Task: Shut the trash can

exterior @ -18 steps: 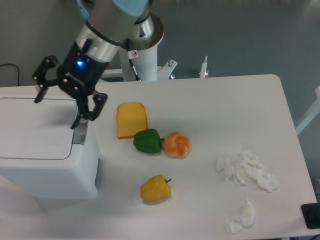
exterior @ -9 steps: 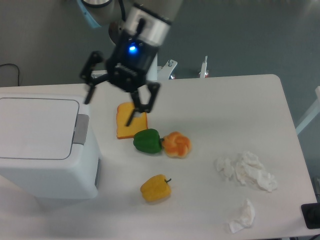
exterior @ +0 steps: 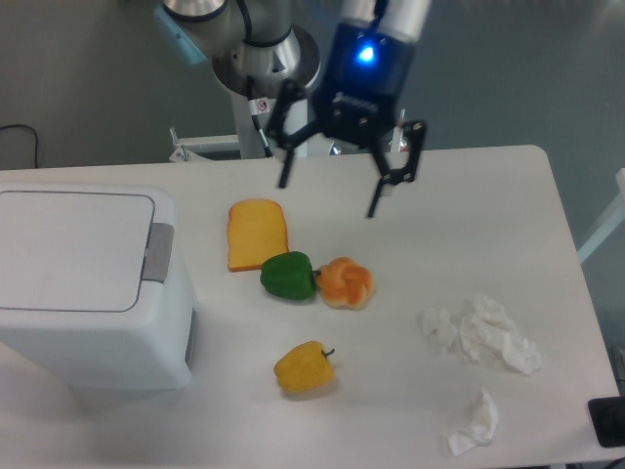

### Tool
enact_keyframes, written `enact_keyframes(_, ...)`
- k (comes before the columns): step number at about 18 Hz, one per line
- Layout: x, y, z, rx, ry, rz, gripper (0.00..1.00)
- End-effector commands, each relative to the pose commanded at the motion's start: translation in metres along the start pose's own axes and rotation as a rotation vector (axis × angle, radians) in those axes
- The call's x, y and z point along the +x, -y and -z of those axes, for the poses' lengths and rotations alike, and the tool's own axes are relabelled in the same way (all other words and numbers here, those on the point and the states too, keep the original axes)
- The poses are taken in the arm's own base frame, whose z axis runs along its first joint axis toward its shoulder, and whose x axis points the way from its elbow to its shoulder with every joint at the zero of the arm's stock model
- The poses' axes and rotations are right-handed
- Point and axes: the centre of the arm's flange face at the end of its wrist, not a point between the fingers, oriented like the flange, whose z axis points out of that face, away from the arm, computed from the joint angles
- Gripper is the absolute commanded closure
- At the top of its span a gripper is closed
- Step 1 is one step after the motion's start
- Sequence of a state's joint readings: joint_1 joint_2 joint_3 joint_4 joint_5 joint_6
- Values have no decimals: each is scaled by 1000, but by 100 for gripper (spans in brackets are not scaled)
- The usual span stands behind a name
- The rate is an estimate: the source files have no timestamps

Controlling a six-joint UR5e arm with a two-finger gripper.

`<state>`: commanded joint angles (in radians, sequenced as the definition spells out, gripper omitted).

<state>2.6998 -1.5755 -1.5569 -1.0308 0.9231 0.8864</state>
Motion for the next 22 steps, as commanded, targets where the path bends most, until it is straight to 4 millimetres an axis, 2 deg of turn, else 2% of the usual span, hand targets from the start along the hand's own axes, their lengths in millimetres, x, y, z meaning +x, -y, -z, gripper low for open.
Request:
enact_keyframes(3, 12, -17, 3, -103, 60, -102, 0)
enact_keyframes(6, 23, -42, 7, -260, 114, -321, 0)
enact_keyframes(8, 24, -46, 11, -327, 129, -405, 0)
enact_keyframes(12, 25, -52, 9, -354, 103, -436, 0)
enact_keyframes(17, 18, -73, 15, -567, 62, -684, 0)
enact_keyframes(22, 15, -78, 18, -591, 48, -695, 0)
